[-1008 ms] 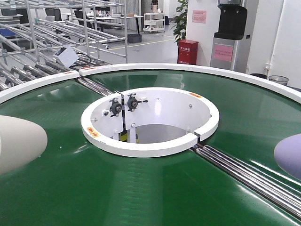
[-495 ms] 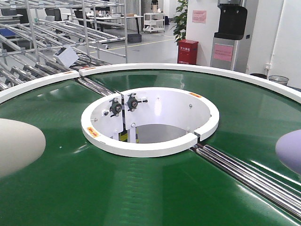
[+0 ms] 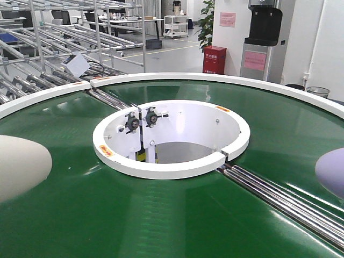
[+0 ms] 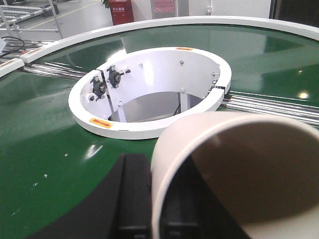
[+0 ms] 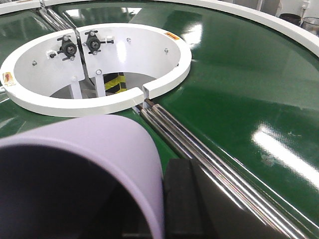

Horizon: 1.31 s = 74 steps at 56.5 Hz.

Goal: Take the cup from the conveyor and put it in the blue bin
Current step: 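Drive the base with both cups held to the blue bins on the cart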

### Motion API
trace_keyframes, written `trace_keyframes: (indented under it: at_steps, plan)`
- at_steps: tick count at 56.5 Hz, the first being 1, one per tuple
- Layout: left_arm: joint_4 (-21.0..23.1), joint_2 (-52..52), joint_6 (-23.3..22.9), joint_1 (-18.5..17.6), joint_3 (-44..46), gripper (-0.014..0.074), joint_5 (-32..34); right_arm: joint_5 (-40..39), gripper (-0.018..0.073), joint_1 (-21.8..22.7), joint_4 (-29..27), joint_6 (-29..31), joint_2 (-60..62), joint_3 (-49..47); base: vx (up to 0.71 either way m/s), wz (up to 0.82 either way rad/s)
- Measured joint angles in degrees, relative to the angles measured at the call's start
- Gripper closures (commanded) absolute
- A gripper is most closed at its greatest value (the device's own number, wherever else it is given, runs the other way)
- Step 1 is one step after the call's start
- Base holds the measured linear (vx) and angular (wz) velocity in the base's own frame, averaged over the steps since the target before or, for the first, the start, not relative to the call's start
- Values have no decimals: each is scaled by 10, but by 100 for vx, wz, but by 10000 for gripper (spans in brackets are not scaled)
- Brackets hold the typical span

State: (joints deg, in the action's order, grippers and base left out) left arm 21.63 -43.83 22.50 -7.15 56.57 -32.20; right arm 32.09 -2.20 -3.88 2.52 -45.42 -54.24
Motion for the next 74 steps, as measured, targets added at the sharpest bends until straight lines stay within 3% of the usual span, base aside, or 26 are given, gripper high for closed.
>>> trace_keyframes:
  at_steps: [47, 74]
  plan:
    - [0, 1, 0, 0, 0, 603, 0, 0, 568, 0, 0, 0, 0, 0, -11, -2]
    - [0, 1, 0, 0, 0, 603, 0, 0, 568, 0, 0, 0, 0, 0, -20, -41]
